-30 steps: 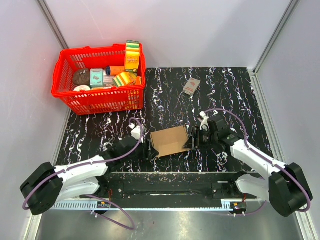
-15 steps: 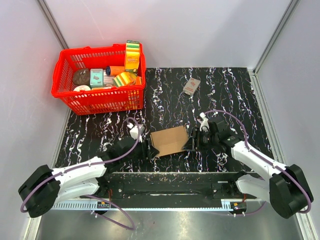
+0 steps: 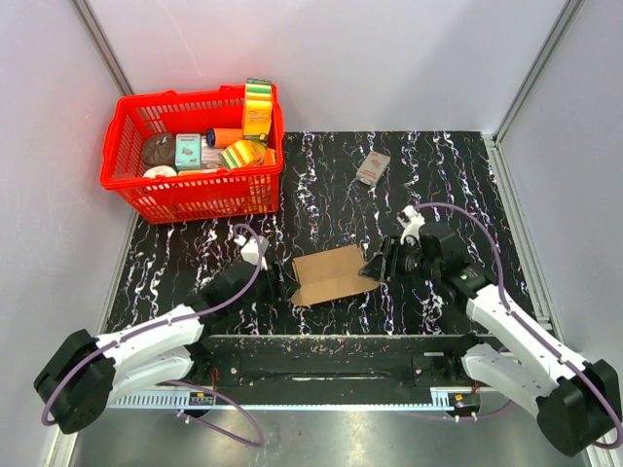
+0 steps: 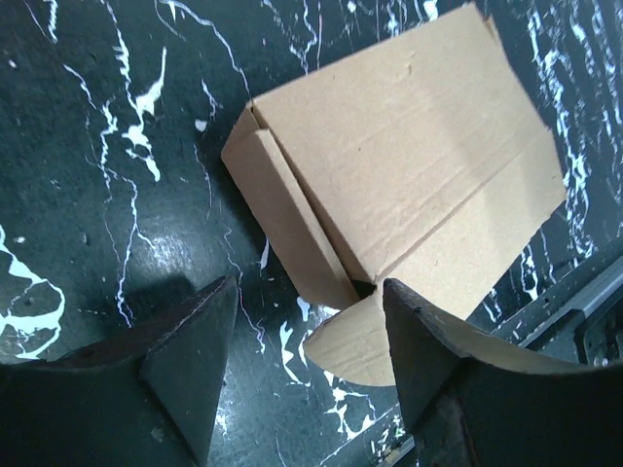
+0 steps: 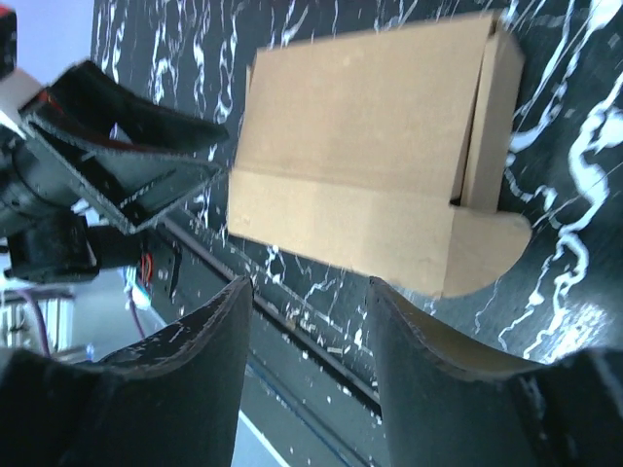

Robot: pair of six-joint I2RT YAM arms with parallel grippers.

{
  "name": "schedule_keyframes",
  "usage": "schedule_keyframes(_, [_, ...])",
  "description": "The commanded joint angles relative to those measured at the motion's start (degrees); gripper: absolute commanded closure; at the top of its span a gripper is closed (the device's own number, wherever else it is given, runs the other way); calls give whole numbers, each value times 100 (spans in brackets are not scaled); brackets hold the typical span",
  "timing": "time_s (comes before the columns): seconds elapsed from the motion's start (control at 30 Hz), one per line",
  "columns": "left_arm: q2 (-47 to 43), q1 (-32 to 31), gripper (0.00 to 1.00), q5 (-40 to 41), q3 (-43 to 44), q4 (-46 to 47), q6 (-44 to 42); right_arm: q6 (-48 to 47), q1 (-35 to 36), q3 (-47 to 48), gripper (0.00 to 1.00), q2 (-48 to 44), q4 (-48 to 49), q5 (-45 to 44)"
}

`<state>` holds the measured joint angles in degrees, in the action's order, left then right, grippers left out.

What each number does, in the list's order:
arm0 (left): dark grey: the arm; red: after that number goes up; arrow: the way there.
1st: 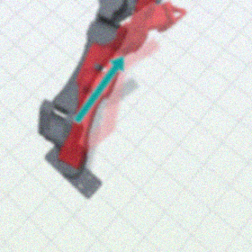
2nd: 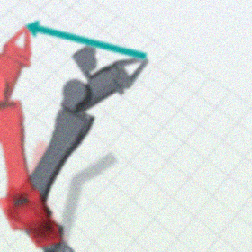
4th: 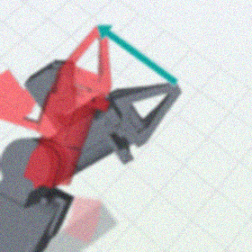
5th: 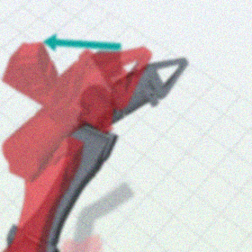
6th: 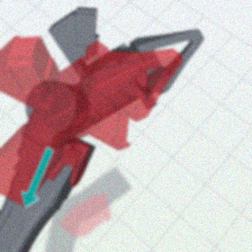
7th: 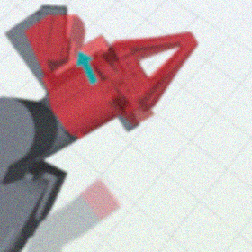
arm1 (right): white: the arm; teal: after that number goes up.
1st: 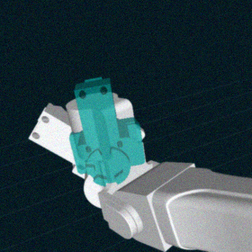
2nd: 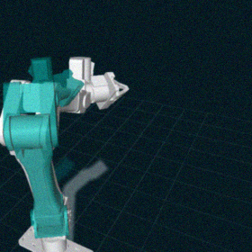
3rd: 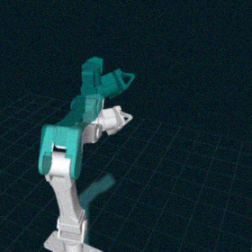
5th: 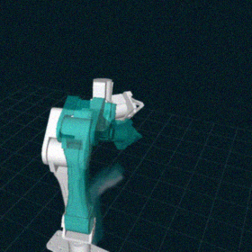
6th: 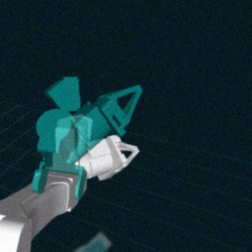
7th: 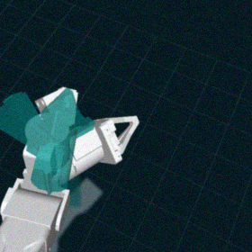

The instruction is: Fold the paper box

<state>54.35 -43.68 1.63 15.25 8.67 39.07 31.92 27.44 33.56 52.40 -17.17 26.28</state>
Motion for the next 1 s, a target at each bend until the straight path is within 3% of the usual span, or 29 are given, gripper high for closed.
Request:
schedule_keyframes(0.0, [-293,79,34,294,58,257,83,-335,7,589,44,112,-208,-1132])
schedule_keyframes(0.3, [462,79,37,197,189,707,66,-845,7,880,45,1781,511,-1371])
schedule_keyframes(0.73, [1025,88,37,365,347,821,40,-1170,7,739,45,2212,970,-941])
schedule_keyframes(0.97, [1341,88,37,443,585,716,-119,-1303,7,766,45,2512,961,-1300])
